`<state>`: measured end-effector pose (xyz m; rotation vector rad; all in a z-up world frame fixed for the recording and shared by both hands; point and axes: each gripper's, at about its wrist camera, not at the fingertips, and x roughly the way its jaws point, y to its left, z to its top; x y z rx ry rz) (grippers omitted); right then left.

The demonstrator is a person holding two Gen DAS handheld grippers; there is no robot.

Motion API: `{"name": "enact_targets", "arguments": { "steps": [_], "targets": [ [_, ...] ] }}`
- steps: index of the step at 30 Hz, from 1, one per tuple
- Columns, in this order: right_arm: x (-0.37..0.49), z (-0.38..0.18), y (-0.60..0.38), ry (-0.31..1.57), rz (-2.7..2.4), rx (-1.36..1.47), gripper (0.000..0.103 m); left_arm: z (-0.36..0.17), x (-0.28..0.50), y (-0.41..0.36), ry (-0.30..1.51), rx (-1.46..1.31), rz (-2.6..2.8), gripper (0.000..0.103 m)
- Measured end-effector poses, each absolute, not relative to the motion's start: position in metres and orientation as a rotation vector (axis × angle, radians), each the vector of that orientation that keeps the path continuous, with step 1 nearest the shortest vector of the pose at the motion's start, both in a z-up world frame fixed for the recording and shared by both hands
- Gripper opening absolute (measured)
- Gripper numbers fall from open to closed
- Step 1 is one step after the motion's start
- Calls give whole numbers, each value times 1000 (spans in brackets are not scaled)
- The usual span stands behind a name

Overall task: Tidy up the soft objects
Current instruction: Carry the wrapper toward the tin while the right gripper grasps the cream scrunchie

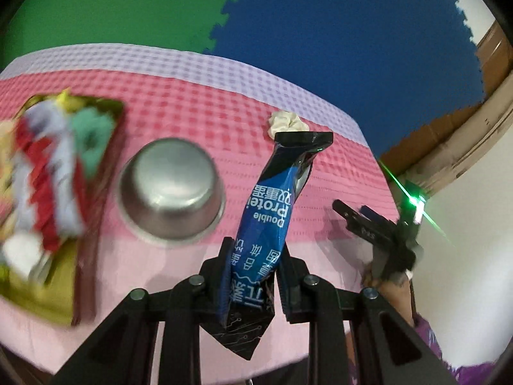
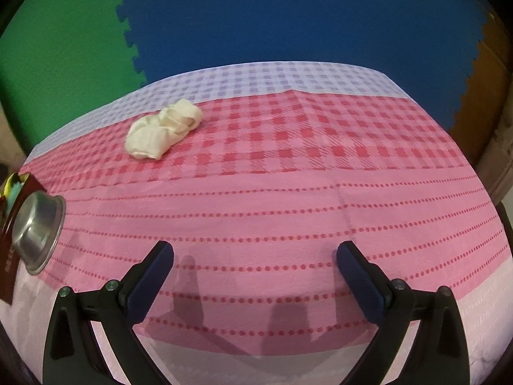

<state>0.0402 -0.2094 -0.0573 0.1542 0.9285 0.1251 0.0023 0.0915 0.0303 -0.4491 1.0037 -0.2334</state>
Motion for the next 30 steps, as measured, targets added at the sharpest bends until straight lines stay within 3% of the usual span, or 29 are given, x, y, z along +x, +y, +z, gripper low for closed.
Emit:
{"name": "enact_targets", "arguments": {
  "steps": [7, 17, 18, 19, 20, 21, 22, 30],
  "targets": [
    [81, -20, -167, 877, 248, 210, 102, 51, -54, 132, 928, -499, -152, 25],
    [173, -32, -107, 983, 153, 147, 102, 79, -107, 177, 802, -483, -31, 26],
    [181, -39, -104, 1020, 138, 139, 98, 80, -110, 181, 798, -481, -17, 26],
    [185, -45, -105, 1045, 142, 150, 77, 82, -116, 185, 795, -482, -1, 26],
    [188, -50, -104, 1065, 156, 168, 66, 82, -120, 190, 794, -487, 12, 26],
    [187, -47, -102, 1038, 145, 141, 48, 83, -126, 195, 792, -491, 31, 26],
    [187, -46, -99, 1041, 175, 128, 10, 83, -131, 200, 792, -496, 56, 26],
    [115, -22, -106, 957, 335, 157, 10, 76, -149, 236, 800, -544, 198, 26]
  ]
}}
